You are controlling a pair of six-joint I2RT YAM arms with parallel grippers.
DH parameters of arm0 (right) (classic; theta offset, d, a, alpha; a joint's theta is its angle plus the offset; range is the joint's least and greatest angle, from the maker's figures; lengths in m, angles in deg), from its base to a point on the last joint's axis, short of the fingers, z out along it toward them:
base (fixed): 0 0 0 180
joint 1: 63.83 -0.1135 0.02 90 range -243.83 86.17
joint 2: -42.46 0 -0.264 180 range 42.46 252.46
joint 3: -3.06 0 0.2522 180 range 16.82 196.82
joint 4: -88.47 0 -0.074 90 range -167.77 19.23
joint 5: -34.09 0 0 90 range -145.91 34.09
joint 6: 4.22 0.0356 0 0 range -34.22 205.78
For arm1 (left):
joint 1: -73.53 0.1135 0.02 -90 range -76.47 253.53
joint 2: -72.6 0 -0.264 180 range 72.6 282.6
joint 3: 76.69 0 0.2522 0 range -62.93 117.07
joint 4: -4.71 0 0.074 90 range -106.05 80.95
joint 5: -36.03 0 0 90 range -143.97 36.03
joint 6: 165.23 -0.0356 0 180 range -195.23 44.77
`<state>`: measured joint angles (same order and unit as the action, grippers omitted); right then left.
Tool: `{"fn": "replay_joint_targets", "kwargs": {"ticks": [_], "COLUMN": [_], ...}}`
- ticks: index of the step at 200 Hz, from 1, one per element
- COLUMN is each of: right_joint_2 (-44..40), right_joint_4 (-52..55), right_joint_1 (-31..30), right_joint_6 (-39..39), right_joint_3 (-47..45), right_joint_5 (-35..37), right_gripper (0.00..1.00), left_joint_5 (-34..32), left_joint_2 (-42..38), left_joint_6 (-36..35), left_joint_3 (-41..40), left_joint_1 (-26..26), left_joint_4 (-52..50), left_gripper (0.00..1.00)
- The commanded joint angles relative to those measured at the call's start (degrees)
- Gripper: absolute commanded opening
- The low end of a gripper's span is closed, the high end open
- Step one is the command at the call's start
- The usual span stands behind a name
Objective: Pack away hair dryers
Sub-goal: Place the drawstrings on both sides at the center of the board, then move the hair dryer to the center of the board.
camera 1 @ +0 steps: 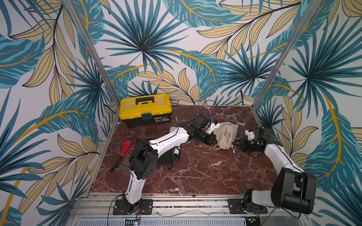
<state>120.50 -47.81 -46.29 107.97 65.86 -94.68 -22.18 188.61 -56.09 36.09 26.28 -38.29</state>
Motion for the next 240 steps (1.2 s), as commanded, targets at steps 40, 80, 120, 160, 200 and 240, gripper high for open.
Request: {"fn": "replay_joint_targets", "kwargs": {"ticks": [40, 80, 120, 160, 200, 240], "right_joint_2": [-5.22, -9.0, -14.45, -19.1, -14.68, -0.42], "right_joint_4": [4.96, 9.31, 6.83, -2.1, -21.12, -23.98], "right_joint_1": [1.02, 1.12, -0.51, -15.08, -29.81, -42.11], "right_joint_6": [-2.86, -1.6, 2.16, 9.8, 19.52, 18.25], "right_joint_3": [-0.54, 2.37, 2.38, -0.85, -6.19, 1.69], "right_joint_5": [6.92, 15.94, 12.93, 16.89, 19.95, 23.49], "right_gripper": [0.5, 0.64, 0.65, 0.65, 0.65, 0.65], "left_joint_5": [-6.87, -15.74, -28.08, -33.16, -34.3, -36.91], "left_joint_2": [-4.91, -10.05, -18.55, -27.76, -38.01, -46.02], "left_joint_6": [1.75, -1.31, -3.31, -0.2, 4.88, 6.92], "left_joint_3": [-4.16, -7.37, -11.16, -19.65, -31.57, -41.88], "left_joint_1": [-2.95, -3.03, -1.65, 5.9, 16.28, 26.83], "left_joint_4": [2.33, -0.96, -2.66, -2.62, -2.56, -2.08], "left_gripper": [0.54, 0.95, 0.99, 1.0, 1.0, 0.99]}}
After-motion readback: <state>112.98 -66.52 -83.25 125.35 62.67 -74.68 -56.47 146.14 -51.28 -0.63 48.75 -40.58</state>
